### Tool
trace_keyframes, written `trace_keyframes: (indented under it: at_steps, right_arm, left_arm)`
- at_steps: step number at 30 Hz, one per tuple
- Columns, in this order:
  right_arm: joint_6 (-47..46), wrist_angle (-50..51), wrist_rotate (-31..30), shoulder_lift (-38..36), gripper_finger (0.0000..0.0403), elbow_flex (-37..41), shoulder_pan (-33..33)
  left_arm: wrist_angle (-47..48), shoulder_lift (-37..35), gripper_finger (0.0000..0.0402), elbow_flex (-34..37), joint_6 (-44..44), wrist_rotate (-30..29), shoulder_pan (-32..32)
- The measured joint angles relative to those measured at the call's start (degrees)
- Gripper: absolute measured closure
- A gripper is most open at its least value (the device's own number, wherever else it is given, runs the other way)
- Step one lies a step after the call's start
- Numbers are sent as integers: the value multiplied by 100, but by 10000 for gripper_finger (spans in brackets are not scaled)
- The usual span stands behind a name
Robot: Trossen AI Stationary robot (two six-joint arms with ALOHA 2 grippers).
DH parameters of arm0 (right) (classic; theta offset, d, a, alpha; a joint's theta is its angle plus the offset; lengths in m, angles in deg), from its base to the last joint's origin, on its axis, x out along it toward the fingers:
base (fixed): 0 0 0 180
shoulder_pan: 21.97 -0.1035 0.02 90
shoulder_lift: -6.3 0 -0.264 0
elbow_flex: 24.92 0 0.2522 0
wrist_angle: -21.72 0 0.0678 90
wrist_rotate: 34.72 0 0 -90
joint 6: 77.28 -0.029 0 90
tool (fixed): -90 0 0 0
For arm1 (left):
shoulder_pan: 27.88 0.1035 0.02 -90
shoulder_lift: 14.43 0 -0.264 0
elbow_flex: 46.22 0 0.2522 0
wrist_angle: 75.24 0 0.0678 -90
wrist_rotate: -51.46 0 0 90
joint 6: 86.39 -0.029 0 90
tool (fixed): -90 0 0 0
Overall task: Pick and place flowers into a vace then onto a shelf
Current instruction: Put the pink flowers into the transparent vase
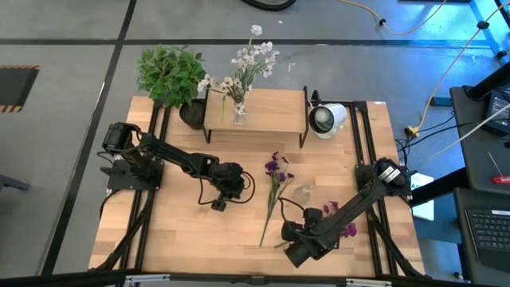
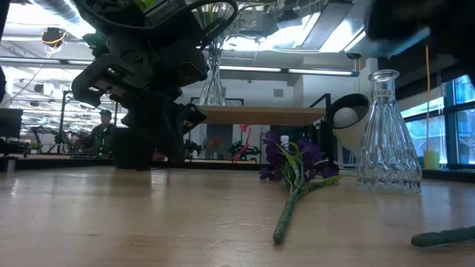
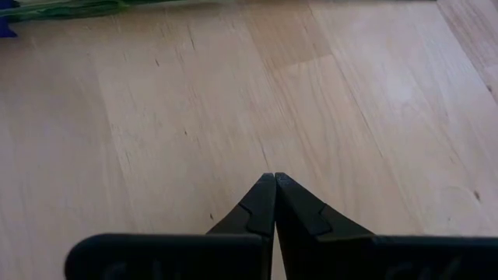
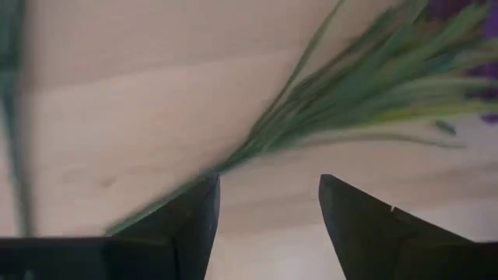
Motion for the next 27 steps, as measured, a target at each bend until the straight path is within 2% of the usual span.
trace_keyframes:
  at_steps: [9, 17, 27]
  right_arm:
    - [7, -1818, 0, 4, 181, 1173, 168]
    - [31, -1959, 217, -42, 188, 1458, 266]
    - [49, -1937, 647, -24, 242, 1507, 50]
  left_arm:
    - [39, 0, 396, 0, 148, 2, 0]
    - [143, 0, 396, 0, 152, 2, 0]
    - [139, 0, 396, 0, 163, 2, 0]
